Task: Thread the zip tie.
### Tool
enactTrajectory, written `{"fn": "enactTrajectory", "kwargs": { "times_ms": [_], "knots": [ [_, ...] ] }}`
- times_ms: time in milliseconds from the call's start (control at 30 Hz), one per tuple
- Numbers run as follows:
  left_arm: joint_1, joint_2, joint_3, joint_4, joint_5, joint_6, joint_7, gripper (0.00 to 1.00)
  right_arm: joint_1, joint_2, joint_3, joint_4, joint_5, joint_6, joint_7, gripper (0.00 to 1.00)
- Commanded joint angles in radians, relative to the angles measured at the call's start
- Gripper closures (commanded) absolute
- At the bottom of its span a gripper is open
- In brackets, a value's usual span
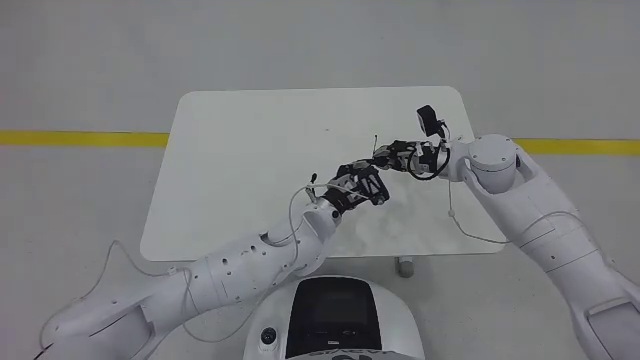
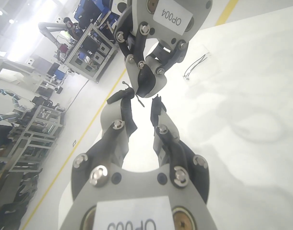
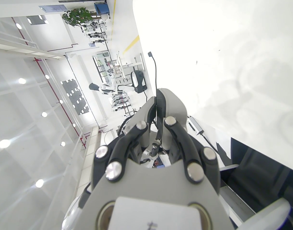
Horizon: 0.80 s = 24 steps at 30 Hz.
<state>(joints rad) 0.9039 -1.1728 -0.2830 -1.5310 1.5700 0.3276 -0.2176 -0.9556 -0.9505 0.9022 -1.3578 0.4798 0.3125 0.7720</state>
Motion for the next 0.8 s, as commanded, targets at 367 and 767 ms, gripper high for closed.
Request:
{"fn": "enactTrajectory", "kwargs": {
  "times_ms": [367,767],
  "knots": [
    [-0.012,-0.011,0.007,0.012,0.0,0.005,-0.003,0.87,0.0,0.0,0.0,0.0,0.0,0.0,0.0,1.0],
    [-0.025,-0.023,0.023,0.03,0.0,0.012,-0.01,0.87,0.0,0.0,0.0,0.0,0.0,0.0,0.0,1.0]
  ]
}}
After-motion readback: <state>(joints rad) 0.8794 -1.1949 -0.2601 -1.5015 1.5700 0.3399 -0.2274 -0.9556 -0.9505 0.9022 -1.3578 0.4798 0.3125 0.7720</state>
